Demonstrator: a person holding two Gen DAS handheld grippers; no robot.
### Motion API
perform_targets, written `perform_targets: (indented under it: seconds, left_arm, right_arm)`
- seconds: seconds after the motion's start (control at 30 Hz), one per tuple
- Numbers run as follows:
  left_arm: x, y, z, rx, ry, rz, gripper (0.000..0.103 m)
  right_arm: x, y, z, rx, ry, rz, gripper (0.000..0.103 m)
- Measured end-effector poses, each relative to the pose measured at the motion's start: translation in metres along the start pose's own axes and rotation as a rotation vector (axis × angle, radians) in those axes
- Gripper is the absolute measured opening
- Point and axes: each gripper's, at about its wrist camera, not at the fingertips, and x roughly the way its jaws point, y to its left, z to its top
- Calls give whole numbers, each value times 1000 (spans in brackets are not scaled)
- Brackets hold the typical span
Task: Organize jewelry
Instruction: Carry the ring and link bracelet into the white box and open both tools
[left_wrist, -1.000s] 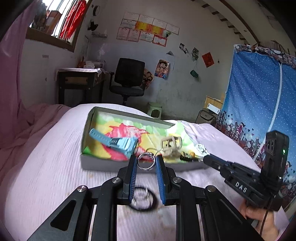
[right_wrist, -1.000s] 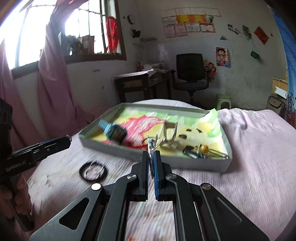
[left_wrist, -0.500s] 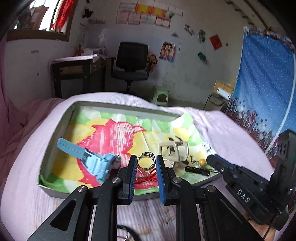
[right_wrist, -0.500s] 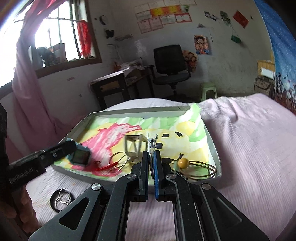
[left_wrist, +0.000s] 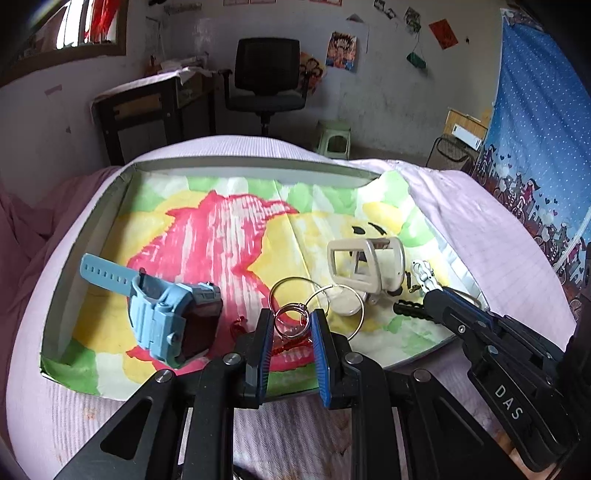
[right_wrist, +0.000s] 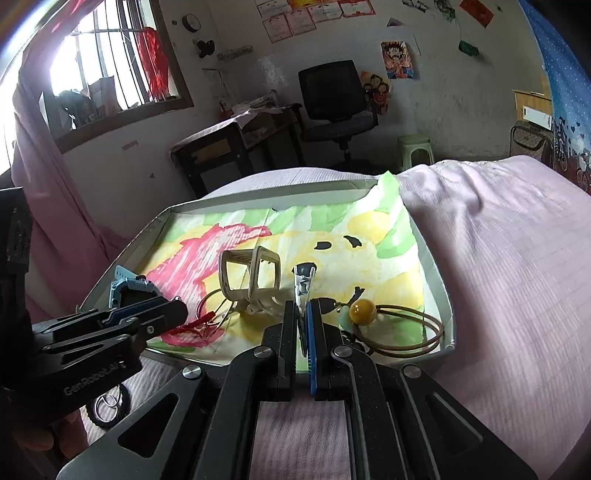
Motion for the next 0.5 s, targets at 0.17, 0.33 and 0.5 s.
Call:
perform_targets:
  seconds: [0.17,0.33,0.5]
  left_arm:
    - [5,0,0,2,24,-3,20]
    - [6,0,2,6,27,-10,20]
    - [4,1,1,-5,11,-22,21]
  right_arm:
    - [2,0,-2,-2,15,0,5]
    - [3,0,-4,-3,27,-5,5]
    - [2,-2,-5,7,26,-9,5]
